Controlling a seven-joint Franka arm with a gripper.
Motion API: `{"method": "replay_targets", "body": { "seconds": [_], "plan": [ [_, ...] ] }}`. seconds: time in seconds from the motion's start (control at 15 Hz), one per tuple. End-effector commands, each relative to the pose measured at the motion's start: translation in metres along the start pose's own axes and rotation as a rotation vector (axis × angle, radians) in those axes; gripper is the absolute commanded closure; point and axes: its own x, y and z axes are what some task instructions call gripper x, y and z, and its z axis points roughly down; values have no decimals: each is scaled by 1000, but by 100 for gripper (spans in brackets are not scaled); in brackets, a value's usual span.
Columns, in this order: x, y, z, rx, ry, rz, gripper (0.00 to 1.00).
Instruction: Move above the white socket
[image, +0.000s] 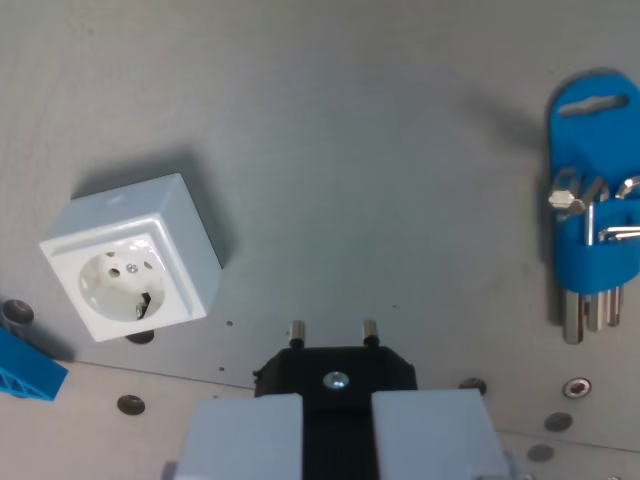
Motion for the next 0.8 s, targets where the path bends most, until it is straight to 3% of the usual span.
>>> {"method": "replay_targets", "body": {
  "seconds": [0.07,0.8],
  "plan": [
    [-13,-10,8,-34,132,-95,100],
    [-37,-46,48,-38,142,-174,100]
  ]
}}
